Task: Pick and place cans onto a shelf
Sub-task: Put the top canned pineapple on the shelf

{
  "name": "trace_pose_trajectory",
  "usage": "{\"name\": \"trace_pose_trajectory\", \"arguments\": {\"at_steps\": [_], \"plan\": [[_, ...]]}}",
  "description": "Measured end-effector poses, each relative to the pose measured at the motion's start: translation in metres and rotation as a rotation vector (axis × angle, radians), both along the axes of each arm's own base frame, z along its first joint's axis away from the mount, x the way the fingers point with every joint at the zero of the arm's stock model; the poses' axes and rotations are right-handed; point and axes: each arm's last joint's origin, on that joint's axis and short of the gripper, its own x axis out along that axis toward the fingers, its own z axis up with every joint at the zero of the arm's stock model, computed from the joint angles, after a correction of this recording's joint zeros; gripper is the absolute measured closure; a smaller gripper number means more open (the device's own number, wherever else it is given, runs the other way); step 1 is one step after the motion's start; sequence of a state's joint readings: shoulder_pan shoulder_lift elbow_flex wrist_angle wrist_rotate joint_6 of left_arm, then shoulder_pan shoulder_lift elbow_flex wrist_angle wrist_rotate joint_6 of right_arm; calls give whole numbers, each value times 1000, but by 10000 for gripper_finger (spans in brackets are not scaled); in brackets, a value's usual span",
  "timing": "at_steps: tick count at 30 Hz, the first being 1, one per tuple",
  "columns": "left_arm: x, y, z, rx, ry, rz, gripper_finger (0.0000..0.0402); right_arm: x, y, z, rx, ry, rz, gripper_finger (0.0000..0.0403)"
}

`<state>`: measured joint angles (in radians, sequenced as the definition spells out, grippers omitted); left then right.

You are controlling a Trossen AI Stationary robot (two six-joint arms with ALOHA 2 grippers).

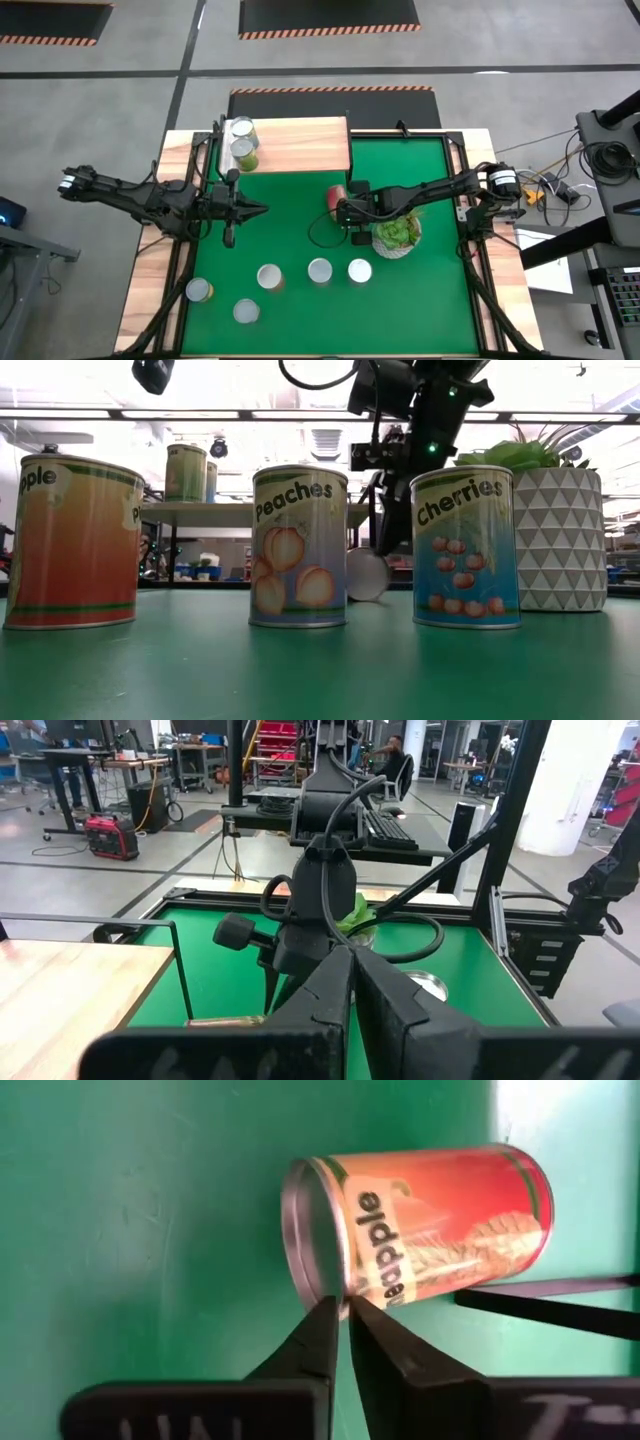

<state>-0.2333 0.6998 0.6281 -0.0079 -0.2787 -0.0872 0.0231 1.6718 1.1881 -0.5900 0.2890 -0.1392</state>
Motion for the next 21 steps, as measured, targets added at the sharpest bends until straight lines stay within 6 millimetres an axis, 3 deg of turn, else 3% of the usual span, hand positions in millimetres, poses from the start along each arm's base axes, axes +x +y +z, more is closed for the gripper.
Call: {"name": "trace_pose_trajectory", "arguments": {"at_steps": [21], "plan": [[0, 0, 0, 0, 1, 0, 402, 12, -3, 23, 9, -96, -47, 394]]}}
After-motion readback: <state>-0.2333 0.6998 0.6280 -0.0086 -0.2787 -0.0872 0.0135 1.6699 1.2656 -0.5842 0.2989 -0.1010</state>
